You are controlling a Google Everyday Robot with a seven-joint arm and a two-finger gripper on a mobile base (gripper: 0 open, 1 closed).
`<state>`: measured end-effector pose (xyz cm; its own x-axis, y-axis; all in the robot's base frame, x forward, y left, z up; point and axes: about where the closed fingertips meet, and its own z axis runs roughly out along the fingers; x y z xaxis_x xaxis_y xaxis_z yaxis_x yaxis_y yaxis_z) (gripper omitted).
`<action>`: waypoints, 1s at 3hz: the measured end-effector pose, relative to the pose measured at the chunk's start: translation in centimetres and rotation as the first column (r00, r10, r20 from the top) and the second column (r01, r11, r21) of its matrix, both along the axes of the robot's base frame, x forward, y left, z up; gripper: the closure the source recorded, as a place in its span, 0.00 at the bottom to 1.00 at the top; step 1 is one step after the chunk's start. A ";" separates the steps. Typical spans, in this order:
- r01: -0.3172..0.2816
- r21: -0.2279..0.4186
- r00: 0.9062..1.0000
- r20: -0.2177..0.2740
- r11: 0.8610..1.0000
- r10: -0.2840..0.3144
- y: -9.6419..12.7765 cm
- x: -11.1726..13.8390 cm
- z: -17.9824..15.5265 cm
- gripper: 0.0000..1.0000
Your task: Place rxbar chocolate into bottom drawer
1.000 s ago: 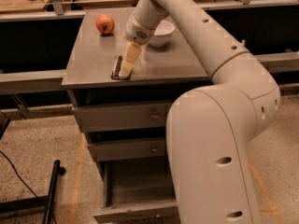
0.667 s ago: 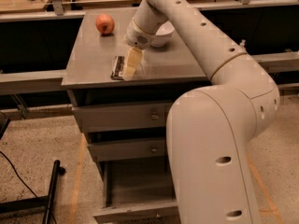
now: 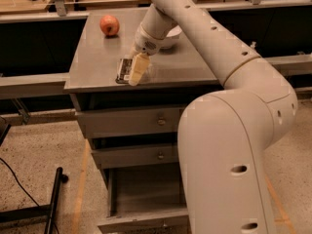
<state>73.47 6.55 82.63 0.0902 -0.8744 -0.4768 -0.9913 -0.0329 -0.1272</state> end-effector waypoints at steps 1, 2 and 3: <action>0.002 -0.002 1.000 -0.002 1.000 -0.002 -0.1 -0.1 0.1 0.73; 0.002 -0.002 1.000 -0.002 1.000 -0.002 -0.1 -0.1 0.4 0.95; 0.002 -0.002 1.000 -0.002 1.000 -0.002 -0.1 -0.1 0.6 1.00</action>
Offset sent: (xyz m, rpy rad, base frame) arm -0.0059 -0.0040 -0.0013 -0.0163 0.0063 -0.0019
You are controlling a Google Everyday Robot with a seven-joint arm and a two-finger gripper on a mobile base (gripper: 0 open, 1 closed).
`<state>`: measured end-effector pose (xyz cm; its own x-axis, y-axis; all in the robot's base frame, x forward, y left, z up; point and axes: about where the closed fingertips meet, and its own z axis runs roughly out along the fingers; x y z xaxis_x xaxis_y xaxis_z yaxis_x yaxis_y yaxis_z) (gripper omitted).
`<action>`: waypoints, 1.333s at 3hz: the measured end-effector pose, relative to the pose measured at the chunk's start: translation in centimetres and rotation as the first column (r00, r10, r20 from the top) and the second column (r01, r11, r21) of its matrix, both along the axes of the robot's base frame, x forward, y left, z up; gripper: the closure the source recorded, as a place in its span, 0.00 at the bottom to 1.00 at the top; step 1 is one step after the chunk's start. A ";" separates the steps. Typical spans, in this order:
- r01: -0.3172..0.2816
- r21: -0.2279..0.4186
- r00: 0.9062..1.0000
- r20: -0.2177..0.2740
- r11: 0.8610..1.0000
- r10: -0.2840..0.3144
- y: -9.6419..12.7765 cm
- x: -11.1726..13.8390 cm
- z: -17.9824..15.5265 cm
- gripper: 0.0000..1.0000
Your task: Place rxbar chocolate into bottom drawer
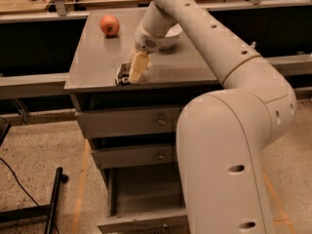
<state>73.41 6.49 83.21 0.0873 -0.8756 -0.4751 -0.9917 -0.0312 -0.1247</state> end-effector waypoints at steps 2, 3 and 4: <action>0.000 0.000 1.000 0.000 1.000 0.000 0.0 0.0 0.1 1.00; -0.023 0.053 1.000 0.012 0.998 0.022 -0.5 -2.4 1.8 1.00; -0.078 0.195 0.995 0.083 0.978 0.063 -2.1 -9.1 7.6 1.00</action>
Offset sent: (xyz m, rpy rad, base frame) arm -0.0985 -0.0158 0.0729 0.2959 -0.0219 0.0837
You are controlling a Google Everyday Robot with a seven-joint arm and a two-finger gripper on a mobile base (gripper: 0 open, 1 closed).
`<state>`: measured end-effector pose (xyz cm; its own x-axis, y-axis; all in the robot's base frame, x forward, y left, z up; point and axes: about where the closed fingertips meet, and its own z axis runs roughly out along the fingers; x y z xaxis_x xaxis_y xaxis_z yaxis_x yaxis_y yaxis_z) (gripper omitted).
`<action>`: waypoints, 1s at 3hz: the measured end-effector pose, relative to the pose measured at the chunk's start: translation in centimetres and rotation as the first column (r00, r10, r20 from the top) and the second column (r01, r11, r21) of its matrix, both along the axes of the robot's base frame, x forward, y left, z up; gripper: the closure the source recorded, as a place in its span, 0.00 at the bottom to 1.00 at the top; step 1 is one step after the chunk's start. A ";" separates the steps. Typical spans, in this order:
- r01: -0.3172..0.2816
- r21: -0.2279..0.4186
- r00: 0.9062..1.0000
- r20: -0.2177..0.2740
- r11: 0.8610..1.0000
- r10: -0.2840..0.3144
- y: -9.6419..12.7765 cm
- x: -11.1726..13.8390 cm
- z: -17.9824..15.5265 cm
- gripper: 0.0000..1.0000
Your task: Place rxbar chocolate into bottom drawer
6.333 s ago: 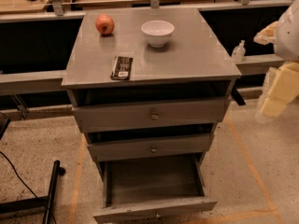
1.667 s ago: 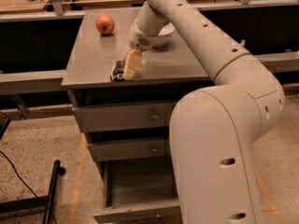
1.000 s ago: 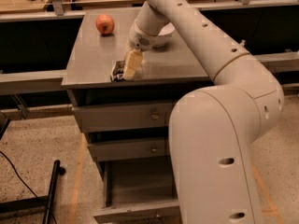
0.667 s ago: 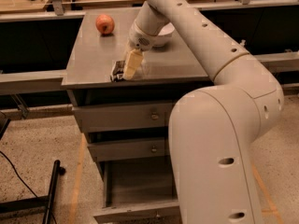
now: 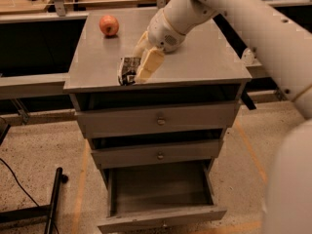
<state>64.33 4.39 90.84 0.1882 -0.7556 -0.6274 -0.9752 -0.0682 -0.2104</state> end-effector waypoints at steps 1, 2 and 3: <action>0.013 -0.007 0.999 -0.045 1.000 -0.013 -2.5 -2.7 -1.6 1.00; 0.015 -0.011 0.999 -0.047 1.000 -0.016 -2.6 -2.5 -1.9 1.00; 0.033 -0.010 0.998 -0.056 0.999 -0.033 -3.4 -3.1 -3.9 1.00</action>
Offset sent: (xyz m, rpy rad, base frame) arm -0.0274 -0.0241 -0.0150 -0.0051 0.0429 -0.0118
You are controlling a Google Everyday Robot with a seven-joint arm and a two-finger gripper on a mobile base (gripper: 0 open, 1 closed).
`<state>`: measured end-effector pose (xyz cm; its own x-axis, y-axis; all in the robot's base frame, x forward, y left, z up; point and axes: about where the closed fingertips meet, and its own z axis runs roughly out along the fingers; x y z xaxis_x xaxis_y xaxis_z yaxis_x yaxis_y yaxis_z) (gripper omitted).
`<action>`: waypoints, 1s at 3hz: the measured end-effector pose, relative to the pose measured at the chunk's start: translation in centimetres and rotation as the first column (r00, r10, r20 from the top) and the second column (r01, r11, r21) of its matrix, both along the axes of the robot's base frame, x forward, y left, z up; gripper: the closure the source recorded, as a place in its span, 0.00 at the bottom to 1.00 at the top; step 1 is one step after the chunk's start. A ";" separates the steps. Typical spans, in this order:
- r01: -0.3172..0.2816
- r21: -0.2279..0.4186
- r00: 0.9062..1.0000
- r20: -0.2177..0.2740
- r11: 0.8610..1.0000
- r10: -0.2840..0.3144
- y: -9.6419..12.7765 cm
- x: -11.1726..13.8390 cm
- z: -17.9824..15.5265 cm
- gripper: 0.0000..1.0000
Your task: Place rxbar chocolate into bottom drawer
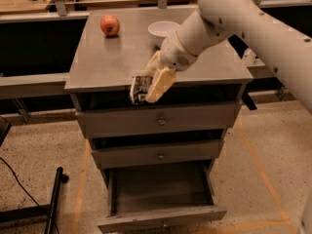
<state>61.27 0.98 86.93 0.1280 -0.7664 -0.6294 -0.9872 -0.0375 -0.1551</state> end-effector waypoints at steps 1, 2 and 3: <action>0.045 0.022 0.999 0.024 0.999 -0.045 -3.6 -2.8 -4.3 1.00; 0.115 -0.024 0.993 0.023 0.993 -0.115 -8.1 -6.4 -9.0 1.00; 0.109 -0.057 0.993 -0.042 0.992 -0.111 -8.7 -9.1 -12.6 1.00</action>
Offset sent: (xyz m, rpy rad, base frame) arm -0.1352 -0.1409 -0.1810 -0.1331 0.0367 -0.1974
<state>52.15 -7.69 74.30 0.0133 -0.8075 -0.5897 -0.9917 0.0646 -0.1109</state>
